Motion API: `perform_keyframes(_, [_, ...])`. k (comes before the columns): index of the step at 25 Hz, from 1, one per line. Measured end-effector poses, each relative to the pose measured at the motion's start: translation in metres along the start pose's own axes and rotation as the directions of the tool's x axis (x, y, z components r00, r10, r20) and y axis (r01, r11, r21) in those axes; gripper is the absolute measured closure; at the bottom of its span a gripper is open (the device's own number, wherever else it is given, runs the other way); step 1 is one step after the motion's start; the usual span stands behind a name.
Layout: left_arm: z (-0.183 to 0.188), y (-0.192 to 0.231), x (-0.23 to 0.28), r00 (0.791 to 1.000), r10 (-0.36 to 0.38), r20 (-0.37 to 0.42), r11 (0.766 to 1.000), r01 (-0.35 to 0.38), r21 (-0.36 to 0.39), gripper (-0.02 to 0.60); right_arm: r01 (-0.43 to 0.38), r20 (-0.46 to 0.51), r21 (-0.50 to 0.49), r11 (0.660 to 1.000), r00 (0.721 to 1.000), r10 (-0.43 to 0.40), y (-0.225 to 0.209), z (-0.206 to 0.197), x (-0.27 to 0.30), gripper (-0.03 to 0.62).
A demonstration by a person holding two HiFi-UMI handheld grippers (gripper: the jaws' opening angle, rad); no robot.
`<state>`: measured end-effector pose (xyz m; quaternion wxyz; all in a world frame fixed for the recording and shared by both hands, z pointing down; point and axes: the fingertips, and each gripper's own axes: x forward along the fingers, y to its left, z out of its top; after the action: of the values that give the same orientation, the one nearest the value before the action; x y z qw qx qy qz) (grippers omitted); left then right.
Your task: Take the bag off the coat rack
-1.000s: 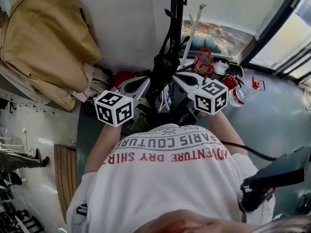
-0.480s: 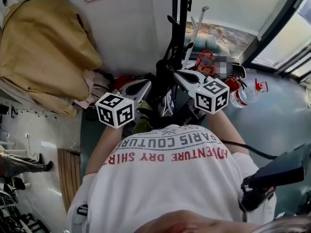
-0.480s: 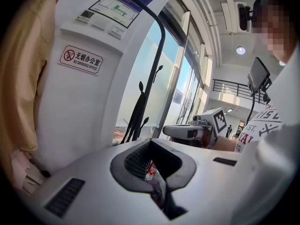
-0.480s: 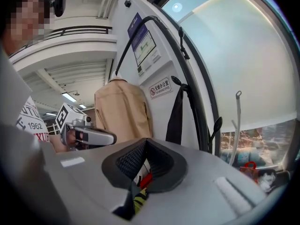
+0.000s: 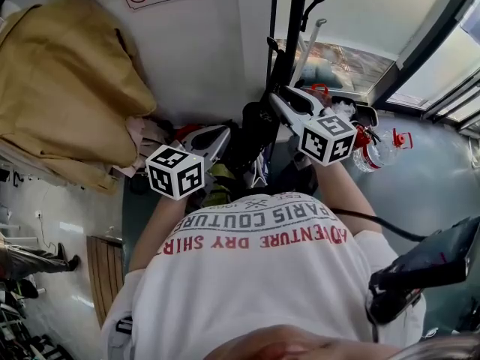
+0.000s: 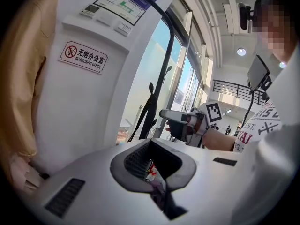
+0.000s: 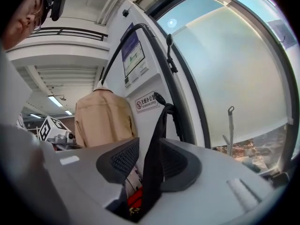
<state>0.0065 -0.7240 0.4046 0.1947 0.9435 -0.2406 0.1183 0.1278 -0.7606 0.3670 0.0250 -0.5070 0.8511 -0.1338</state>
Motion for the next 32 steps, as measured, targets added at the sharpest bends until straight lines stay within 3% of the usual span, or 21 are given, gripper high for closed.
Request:
perform_keyframes(4, [0.003, 0.01, 0.003, 1.0, -0.015, -0.014, 1.0, 0.015, -0.003, 0.581, 0.042, 0.023, 0.025, 0.999, 0.999, -0.042, -0.012, 0.002, 0.023, 0.441])
perform_keyframes(11, [0.002, 0.022, 0.006, 0.999, -0.012, -0.041, 1.0, 0.012, -0.01, 0.581, 0.075, 0.022, 0.092, 0.993, 0.997, -0.078, -0.029, 0.002, 0.045, 0.443])
perform_keyframes(14, [0.003, 0.028, 0.01, 0.999, -0.008, -0.047, 1.0, 0.008, -0.014, 0.581, 0.095, 0.018, 0.109, 0.99, 0.995, -0.098, -0.033, 0.001, 0.049, 0.532])
perform_keyframes(17, [0.002, 0.028, 0.014, 0.999, -0.014, -0.049, 1.0, 0.013, -0.014, 0.581, 0.115, 0.015, 0.113, 0.987, 0.993, -0.117, -0.036, 0.0, 0.047, 0.563])
perform_keyframes(25, [0.0, 0.024, 0.014, 0.999, -0.013, -0.039, 1.0, 0.012, -0.019, 0.581, 0.082, 0.016, 0.041, 0.996, 0.996, -0.083, -0.021, 0.005, 0.041, 0.569])
perform_keyframes(32, [0.002, 0.024, 0.008, 1.0, -0.011, -0.024, 0.999, 0.01, -0.04, 0.581, 0.069, 0.037, -0.079, 0.995, 0.997, -0.066, 0.002, 0.023, 0.04, 0.571])
